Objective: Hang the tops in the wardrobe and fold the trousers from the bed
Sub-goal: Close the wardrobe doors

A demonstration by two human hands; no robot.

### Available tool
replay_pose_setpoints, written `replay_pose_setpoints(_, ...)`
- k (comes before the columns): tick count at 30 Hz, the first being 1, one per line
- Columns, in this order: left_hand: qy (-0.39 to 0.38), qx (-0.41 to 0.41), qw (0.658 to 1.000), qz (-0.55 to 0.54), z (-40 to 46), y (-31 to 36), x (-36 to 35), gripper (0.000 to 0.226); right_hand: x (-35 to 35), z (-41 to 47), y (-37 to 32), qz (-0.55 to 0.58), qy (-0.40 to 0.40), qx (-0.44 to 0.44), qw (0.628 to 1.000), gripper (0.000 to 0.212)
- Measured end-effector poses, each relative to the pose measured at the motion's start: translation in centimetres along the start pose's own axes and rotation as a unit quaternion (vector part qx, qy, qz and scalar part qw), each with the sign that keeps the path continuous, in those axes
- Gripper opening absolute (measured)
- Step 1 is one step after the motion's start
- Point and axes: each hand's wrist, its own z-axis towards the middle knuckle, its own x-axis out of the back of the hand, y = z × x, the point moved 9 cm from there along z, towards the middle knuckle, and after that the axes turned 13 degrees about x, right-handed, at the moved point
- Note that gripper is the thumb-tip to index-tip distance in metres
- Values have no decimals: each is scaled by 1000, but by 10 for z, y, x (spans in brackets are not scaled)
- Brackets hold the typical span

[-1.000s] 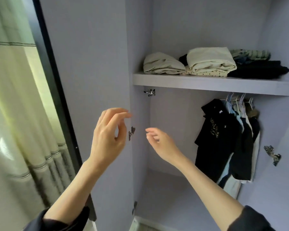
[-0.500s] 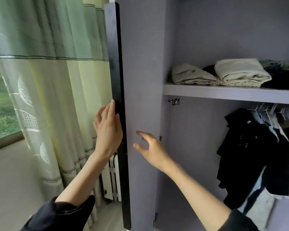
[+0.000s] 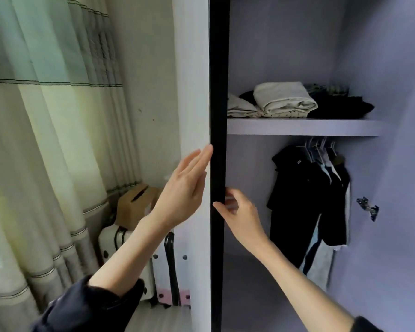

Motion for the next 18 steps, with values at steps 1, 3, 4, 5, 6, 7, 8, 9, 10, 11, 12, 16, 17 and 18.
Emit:
replay_pose_setpoints(1, -18, -13, 1000, -2, 7, 7, -15, 57, 13, 0, 7, -13, 10, -12, 1000, 35)
replay_pose_setpoints(3, -67, -29, 997, -12, 23, 18, -51, 58, 40, 4, 20, -39, 28, -24, 999, 37)
replay_pose_setpoints(4, -92, -32, 995, -16, 32, 21, -70, 58, 52, 8, 27, -47, 34, -28, 998, 37)
replay_pose_setpoints(5, -110, -38, 993, -20, 41, 25, -89, 59, 66, 11, 36, -55, 40, -34, 997, 37)
replay_pose_setpoints(6, -122, -43, 991, -21, 52, 28, -106, 59, 80, 16, 46, -67, 45, -40, 996, 37)
replay_pose_setpoints(7, -128, -48, 991, -15, 61, 28, -120, 59, 92, 20, 55, -85, 51, -47, 994, 37)
replay_pose_setpoints(8, -130, -54, 990, -3, 74, 30, -138, 59, 108, 26, 69, -106, 62, -54, 991, 37)
replay_pose_setpoints(9, -130, -58, 990, 16, 85, 29, -154, 58, 120, 31, 80, -120, 73, -60, 988, 37)
replay_pose_setpoints(10, -130, -59, 989, 43, 97, 27, -170, 58, 133, 38, 93, -126, 81, -67, 986, 36)
replay_pose_setpoints(11, -131, -55, 987, 74, 109, 23, -186, 58, 143, 46, 106, -125, 86, -73, 986, 34)
replay_pose_setpoints(12, -133, -47, 984, 111, 119, 17, -200, 58, 151, 53, 118, -122, 85, -79, 986, 29)
replay_pose_setpoints(16, -119, -17, 967, 223, 154, 0, -254, 67, 176, 85, 167, -107, 87, -106, 985, 30)
replay_pose_setpoints(17, -116, -6, 967, 227, 163, -2, -266, 70, 181, 94, 180, -108, 89, -112, 984, 30)
replay_pose_setpoints(18, -116, 5, 967, 225, 170, -4, -275, 72, 183, 102, 189, -113, 89, -115, 983, 26)
